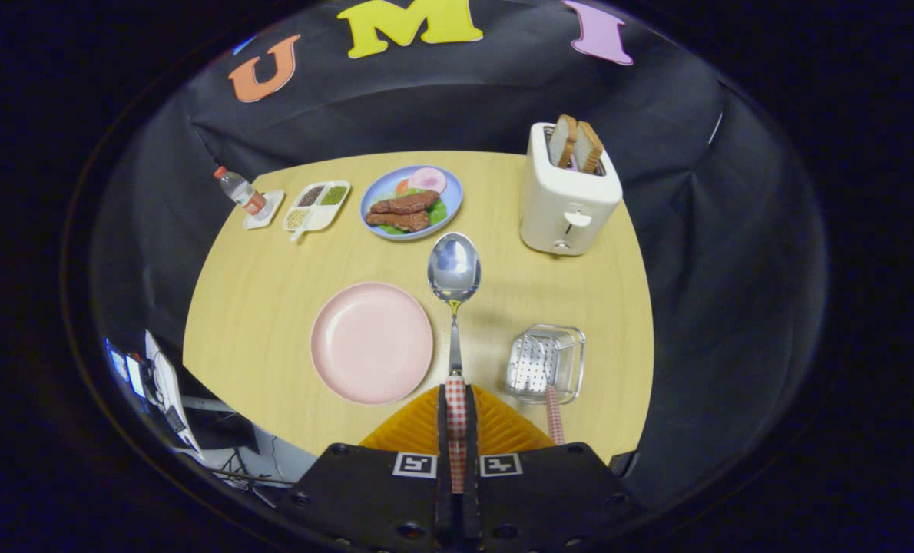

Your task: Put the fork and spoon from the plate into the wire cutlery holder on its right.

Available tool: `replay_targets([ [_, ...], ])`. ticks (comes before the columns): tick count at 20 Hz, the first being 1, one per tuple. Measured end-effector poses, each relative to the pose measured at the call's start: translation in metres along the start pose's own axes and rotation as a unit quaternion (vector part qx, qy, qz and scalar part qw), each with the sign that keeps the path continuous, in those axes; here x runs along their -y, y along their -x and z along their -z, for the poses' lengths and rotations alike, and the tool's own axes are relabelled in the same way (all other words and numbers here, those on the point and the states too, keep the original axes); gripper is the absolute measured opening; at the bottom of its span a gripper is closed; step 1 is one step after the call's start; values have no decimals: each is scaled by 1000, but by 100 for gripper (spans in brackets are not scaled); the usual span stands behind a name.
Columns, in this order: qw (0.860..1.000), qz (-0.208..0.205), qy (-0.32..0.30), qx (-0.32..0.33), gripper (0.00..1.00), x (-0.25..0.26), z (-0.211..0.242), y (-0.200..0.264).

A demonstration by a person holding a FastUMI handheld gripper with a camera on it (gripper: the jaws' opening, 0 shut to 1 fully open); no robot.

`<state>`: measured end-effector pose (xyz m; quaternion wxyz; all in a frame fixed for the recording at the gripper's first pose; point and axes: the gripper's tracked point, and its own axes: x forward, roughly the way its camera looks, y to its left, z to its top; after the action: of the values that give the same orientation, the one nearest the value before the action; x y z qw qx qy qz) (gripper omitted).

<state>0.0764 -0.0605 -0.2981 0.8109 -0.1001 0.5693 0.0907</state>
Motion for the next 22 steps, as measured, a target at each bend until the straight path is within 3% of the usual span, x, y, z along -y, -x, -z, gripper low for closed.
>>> replay_targets([
  [8, 997, 15, -4, -74, 6, 71, 20, -3],
  [14, 980, -40, -83, -174, 6, 50, 46, -29],
  [18, 967, -39, -133, -215, 5, 54, 52, -37],
  [22, 961, -25, -139, -240, 5, 65, 58, -43],
])
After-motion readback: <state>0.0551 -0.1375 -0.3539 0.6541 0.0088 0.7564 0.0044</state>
